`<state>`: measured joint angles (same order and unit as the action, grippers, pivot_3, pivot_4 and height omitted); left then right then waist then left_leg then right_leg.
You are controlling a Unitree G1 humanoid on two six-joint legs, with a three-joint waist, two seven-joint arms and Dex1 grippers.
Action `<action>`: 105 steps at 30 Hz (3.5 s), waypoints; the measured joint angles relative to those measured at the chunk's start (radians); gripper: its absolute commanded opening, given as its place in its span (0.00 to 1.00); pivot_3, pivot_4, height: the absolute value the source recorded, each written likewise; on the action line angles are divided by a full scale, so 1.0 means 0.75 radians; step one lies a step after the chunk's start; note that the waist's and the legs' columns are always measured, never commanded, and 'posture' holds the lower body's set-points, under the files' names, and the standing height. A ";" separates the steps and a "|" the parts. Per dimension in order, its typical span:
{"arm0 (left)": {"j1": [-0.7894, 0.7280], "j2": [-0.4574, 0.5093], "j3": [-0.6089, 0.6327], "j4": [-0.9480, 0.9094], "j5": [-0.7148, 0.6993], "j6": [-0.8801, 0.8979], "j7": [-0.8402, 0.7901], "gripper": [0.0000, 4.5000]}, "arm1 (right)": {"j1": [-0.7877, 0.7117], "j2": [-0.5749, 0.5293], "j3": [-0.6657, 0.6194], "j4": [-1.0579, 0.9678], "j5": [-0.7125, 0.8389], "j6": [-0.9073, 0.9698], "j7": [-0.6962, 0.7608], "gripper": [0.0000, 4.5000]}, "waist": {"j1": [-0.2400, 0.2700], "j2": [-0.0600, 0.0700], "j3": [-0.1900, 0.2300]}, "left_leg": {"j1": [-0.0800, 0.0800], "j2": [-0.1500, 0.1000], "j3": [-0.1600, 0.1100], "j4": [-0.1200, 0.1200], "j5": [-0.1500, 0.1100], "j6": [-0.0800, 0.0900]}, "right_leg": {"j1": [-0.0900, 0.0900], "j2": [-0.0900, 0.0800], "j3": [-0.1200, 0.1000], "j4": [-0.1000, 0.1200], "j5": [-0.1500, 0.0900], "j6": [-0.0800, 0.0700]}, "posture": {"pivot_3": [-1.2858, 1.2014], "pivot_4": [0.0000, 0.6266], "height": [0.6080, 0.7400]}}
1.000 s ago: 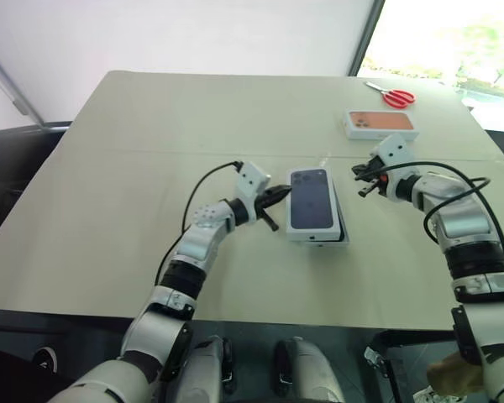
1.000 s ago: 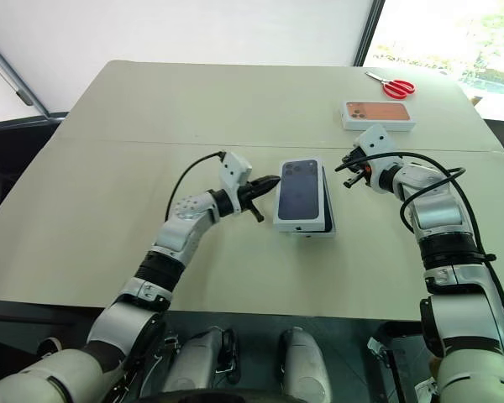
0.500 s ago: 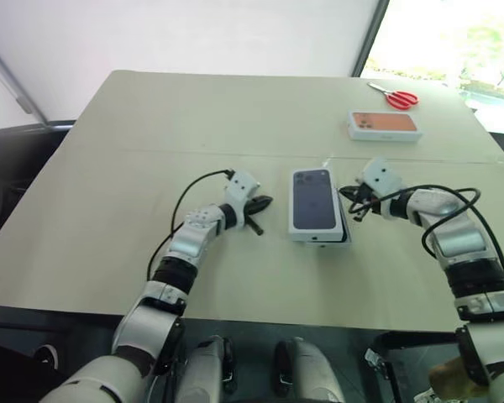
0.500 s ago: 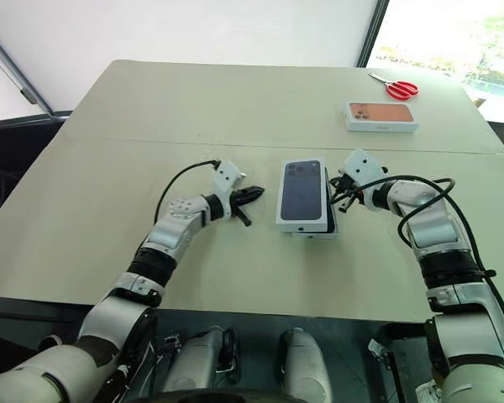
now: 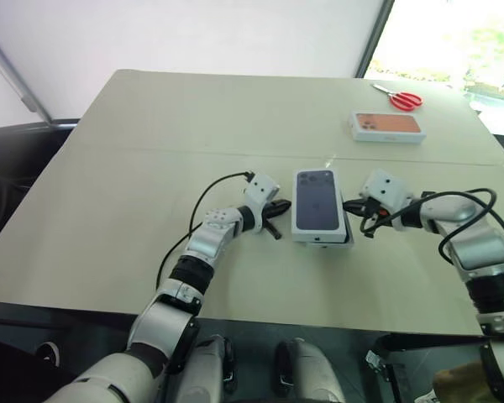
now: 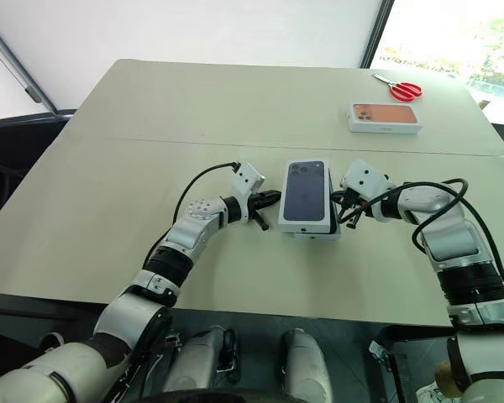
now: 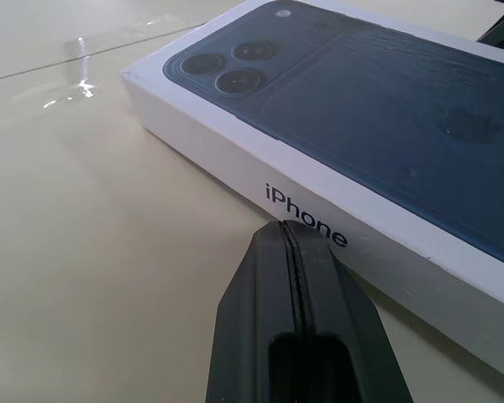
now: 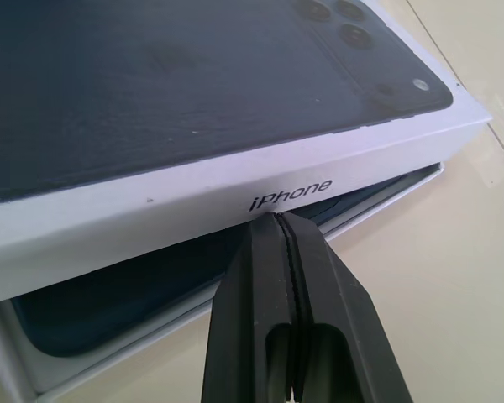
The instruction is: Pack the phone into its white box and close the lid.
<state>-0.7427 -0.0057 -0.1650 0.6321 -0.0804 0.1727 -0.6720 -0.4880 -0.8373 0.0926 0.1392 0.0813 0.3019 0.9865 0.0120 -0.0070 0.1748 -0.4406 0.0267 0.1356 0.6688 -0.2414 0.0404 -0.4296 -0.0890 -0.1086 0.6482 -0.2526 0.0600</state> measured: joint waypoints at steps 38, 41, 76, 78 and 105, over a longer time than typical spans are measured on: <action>0.035 -0.006 -0.036 -0.109 0.011 0.043 0.005 0.00 | 0.009 -0.007 0.006 0.076 -0.095 -0.062 0.003 0.01 | 0.000 0.000 0.000 | 0.000 0.000 0.000 0.001 0.000 0.000 | 0.000 0.001 0.000 0.001 0.000 0.000 | 0.52 0.24 1.00; 0.040 -0.003 -0.041 -0.108 0.019 0.039 0.004 0.00 | 0.012 -0.009 0.016 0.076 -0.114 -0.074 0.013 0.01 | 0.000 0.000 0.000 | 0.000 0.000 0.000 0.001 0.000 0.000 | 0.000 0.001 0.000 0.001 0.000 0.000 | 0.52 0.24 1.00; -0.161 -0.048 0.032 0.273 0.058 -0.175 -0.137 0.00 | 0.055 -0.070 -0.017 -0.106 0.075 0.220 0.222 0.01 | 0.002 0.000 -0.002 | -0.001 0.003 -0.003 0.018 -0.005 0.007 | 0.006 -0.001 -0.002 0.004 0.000 0.001 | 0.52 0.24 1.00; -0.107 -0.042 0.032 0.185 0.021 -0.119 -0.213 0.00 | 0.084 -0.100 -0.017 -0.159 0.116 0.273 0.277 0.01 | 0.001 0.000 -0.003 | -0.001 0.003 -0.003 0.018 -0.006 0.009 | 0.007 -0.001 -0.002 0.003 0.000 0.001 | 0.52 0.24 1.00; 0.204 0.835 0.358 -0.332 -0.273 0.147 -0.542 1.00 | -0.080 0.036 -0.199 0.130 0.253 0.012 0.224 0.99 | -0.028 0.002 -0.001 | -0.003 0.003 -0.002 0.017 -0.004 0.005 | 0.003 0.000 -0.002 0.005 0.000 0.001 | 0.52 0.24 1.00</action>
<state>-0.5899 0.6207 0.1037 0.3833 -0.2849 0.2831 -1.0783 -0.5478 -0.8101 -0.0566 0.2363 0.2712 0.3111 1.1547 -0.0093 -0.0056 0.1742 -0.4425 0.0288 0.1341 0.6814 -0.2444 0.0441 -0.4270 -0.0888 -0.1103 0.6521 -0.2524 0.0608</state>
